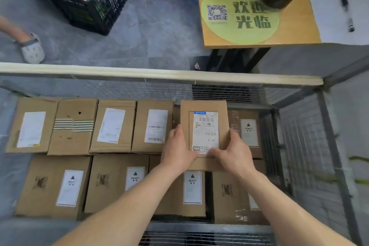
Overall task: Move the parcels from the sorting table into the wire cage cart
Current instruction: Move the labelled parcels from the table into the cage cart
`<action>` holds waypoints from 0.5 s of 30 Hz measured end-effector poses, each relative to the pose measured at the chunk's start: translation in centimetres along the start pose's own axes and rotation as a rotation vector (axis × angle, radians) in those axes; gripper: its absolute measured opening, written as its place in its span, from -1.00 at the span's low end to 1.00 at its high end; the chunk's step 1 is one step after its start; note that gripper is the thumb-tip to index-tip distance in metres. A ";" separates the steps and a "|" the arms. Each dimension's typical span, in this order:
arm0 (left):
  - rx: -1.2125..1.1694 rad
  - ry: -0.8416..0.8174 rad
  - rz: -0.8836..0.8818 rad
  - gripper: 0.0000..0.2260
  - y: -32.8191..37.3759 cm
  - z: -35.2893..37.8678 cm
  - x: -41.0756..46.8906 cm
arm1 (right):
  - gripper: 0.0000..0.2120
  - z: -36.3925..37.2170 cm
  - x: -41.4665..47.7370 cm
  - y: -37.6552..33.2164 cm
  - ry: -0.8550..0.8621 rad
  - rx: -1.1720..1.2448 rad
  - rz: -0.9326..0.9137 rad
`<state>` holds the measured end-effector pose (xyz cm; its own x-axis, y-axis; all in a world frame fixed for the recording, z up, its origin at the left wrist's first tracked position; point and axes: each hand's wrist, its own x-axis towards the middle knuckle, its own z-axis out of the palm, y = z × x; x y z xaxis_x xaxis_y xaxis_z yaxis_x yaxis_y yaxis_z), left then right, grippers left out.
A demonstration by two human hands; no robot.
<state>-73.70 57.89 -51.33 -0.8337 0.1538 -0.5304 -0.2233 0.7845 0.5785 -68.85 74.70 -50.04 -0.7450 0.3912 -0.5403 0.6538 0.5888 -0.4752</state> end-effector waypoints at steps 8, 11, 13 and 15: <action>0.054 0.009 -0.031 -0.22 -3.4 2.3 4.7 | -0.37 5.4 5.8 1.3 -0.049 0.009 -0.031; 0.099 -0.007 -0.010 -0.29 -4.2 2.6 5.9 | -0.26 6.8 7.2 1.7 -0.060 0.034 -0.020; 0.129 -0.025 0.006 -0.29 -4.6 3.0 6.5 | -0.16 7.5 7.8 2.0 -0.074 0.052 0.002; 0.139 -0.048 0.024 -0.30 -4.9 3.2 6.8 | -0.17 8.0 8.3 2.2 -0.092 0.051 0.015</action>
<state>-76.67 57.08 -59.77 -0.8122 0.1991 -0.5483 -0.1288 0.8556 0.5014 -72.51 73.57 -61.15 -0.7214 0.3314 -0.6081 0.6723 0.5458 -0.5001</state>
